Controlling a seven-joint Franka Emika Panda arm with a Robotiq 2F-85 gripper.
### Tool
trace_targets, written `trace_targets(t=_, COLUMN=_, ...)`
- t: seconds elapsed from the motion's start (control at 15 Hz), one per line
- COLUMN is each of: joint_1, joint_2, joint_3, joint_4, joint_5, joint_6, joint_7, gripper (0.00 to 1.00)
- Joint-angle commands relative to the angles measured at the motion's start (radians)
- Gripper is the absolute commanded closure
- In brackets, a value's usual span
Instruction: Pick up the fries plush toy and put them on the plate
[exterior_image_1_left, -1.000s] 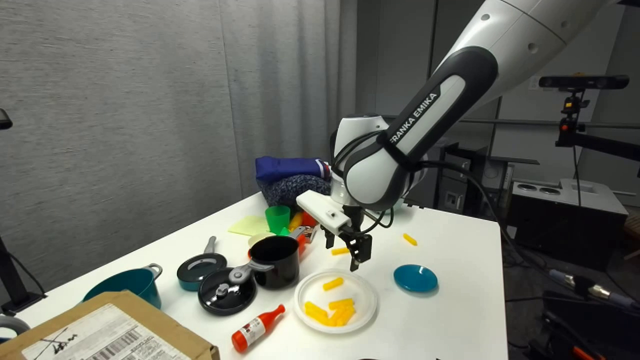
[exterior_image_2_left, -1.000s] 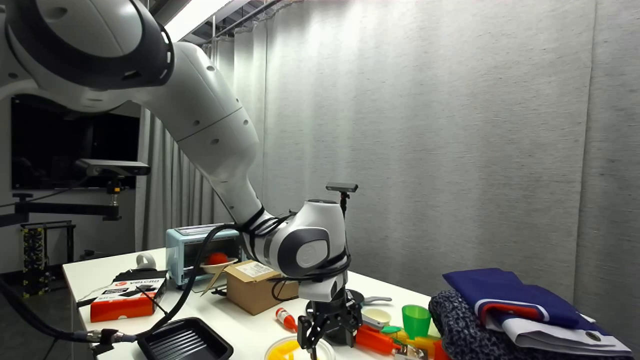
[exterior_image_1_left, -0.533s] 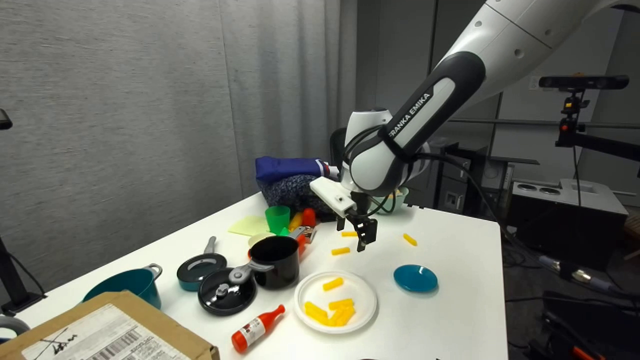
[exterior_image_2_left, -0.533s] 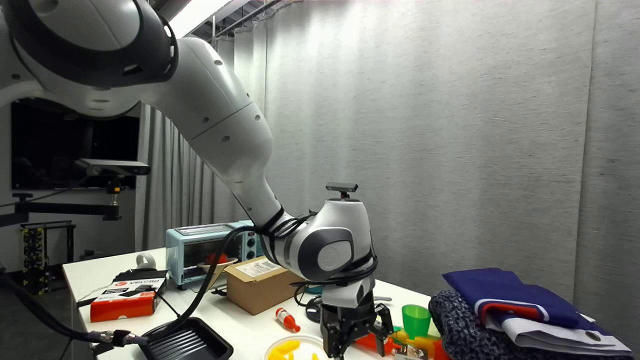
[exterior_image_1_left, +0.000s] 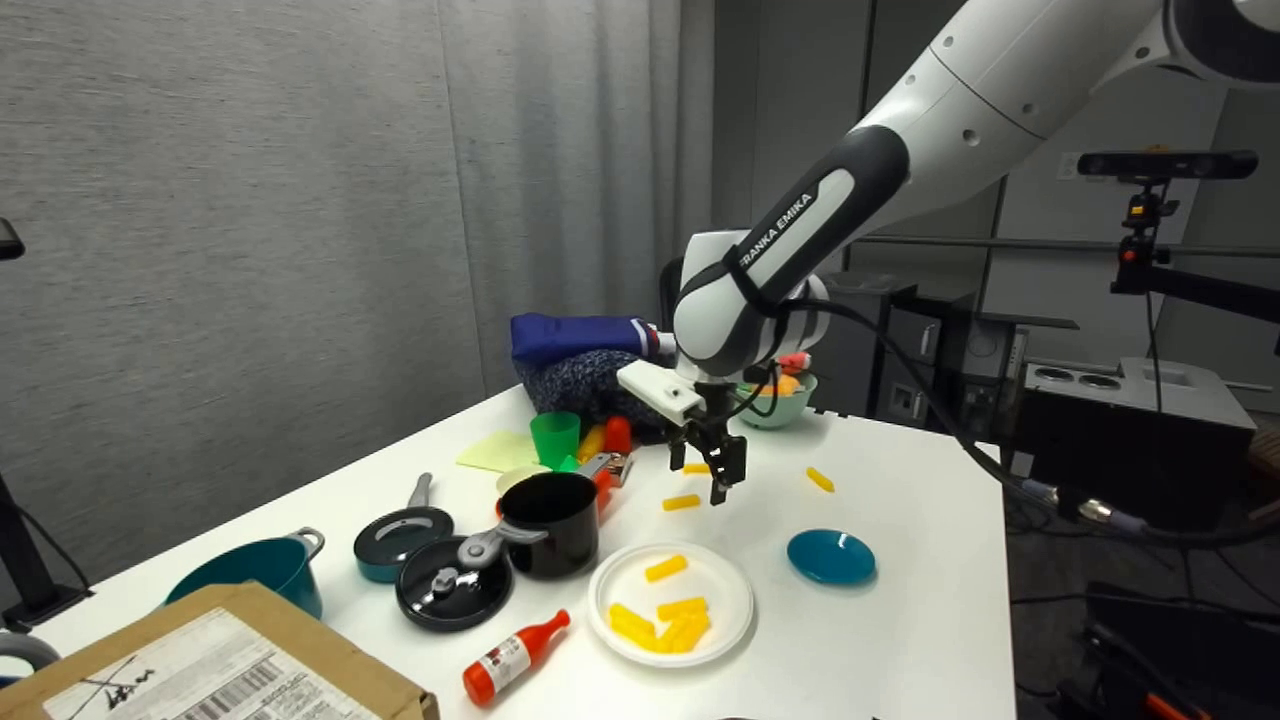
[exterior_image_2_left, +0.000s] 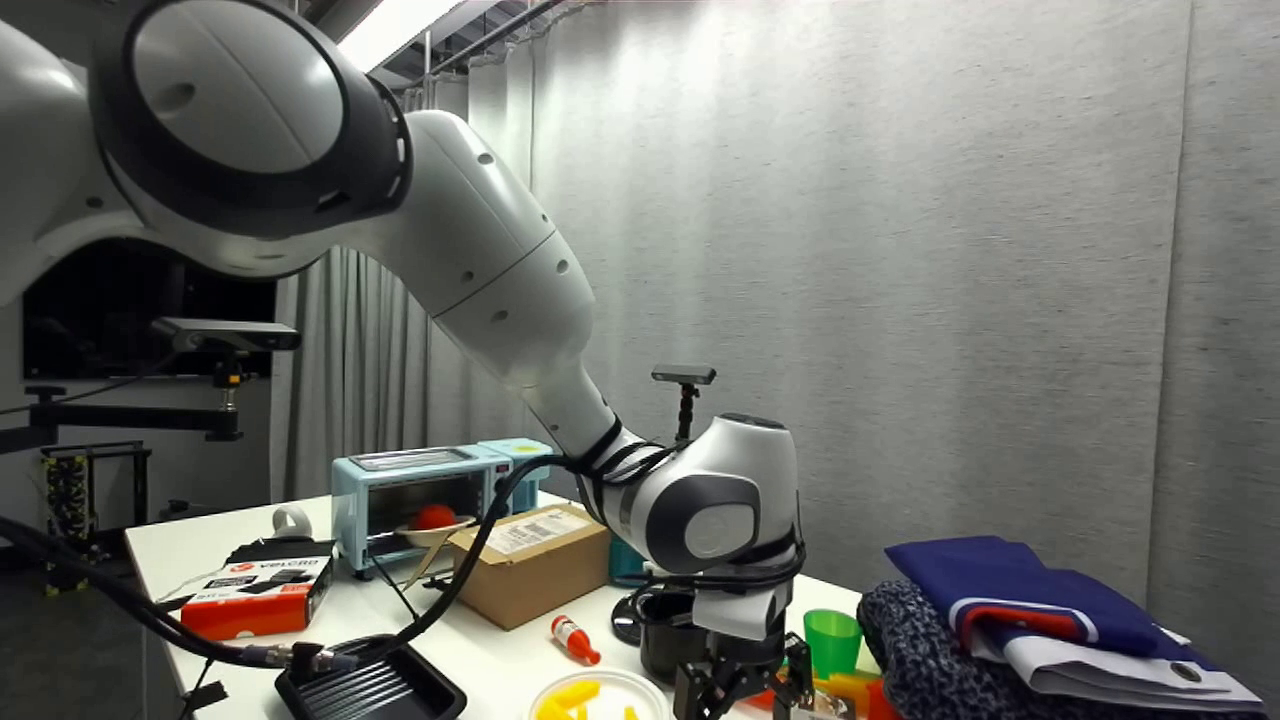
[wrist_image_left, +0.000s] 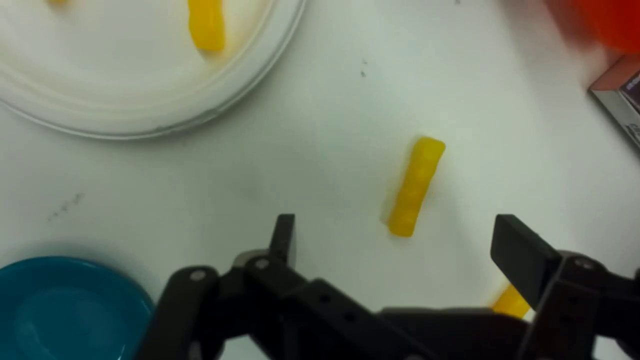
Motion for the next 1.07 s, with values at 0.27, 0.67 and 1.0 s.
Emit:
trace_targets(t=0.27, joint_1=-0.046, joint_2=0.094, joint_3=0.02, joint_4=0.157, joint_5=0.071, joint_6=-0.136, joint_7=-0.084, gripper=0.0)
trace_targets(t=0.67, joint_1=-0.029, joint_2=0.135, joint_3=0.013, joint_4=0.176, joint_5=0.069, joint_6=-0.099, joint_7=-0.068, gripper=0.0)
trace_targets(t=1.0, joint_1=-0.026, joint_2=0.139, joint_3=0.013, joint_4=0.183, joint_5=0.067, joint_6=-0.092, joint_7=-0.065, gripper=0.49)
